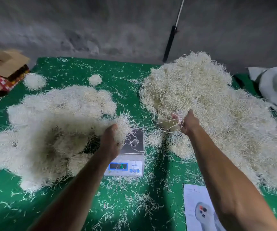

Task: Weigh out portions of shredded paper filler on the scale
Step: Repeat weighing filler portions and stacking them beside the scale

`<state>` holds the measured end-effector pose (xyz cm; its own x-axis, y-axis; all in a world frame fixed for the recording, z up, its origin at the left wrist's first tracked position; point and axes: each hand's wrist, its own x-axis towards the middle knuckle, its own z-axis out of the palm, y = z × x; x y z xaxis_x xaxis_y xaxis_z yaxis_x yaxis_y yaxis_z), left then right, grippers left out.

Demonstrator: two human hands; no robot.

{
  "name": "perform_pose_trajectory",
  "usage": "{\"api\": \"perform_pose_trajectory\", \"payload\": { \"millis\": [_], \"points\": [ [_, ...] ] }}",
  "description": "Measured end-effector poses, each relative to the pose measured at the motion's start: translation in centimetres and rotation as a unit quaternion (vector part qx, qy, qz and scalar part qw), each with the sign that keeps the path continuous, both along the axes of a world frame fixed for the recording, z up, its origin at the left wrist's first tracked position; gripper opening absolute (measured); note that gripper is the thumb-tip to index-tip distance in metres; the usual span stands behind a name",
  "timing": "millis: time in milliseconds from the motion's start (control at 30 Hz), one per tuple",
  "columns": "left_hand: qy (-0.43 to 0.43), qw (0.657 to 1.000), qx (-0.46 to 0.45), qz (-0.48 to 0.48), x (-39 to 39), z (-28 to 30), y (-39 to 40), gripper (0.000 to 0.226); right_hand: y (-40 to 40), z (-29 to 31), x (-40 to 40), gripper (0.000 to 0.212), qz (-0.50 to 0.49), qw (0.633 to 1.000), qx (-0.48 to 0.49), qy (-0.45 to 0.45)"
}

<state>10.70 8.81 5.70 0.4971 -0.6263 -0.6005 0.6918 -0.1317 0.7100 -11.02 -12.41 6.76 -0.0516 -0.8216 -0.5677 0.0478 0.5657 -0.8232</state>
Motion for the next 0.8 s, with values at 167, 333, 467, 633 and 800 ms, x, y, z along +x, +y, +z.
{"api": "perform_pose_trajectory", "payload": {
  "millis": [167,333,467,633,800],
  "points": [
    [-0.002,1.000,0.001,0.006,0.3,-0.7,0.2,0.025,0.8,-0.9,-1.9,0.066,0.104,0.989,-0.092,0.047],
    [0.066,0.992,-0.027,0.106,-0.1,-1.2,0.1,0.037,1.4,-2.1,-2.3,0.065,0.409,0.710,-0.314,0.479],
    [0.074,0.993,-0.059,0.070,-1.0,-1.7,0.1,0.020,0.6,-2.5,-2.3,0.061,0.452,0.554,-0.309,0.628],
    [0.049,0.990,-0.127,0.037,-2.6,-1.6,-0.1,0.046,4.5,-1.1,1.4,0.033,0.432,0.735,-0.281,0.441],
    [-0.184,0.979,-0.025,-0.079,-2.9,-2.4,0.7,0.052,11.3,-0.8,6.5,0.085,0.468,0.860,-0.166,0.118]
  ]
}}
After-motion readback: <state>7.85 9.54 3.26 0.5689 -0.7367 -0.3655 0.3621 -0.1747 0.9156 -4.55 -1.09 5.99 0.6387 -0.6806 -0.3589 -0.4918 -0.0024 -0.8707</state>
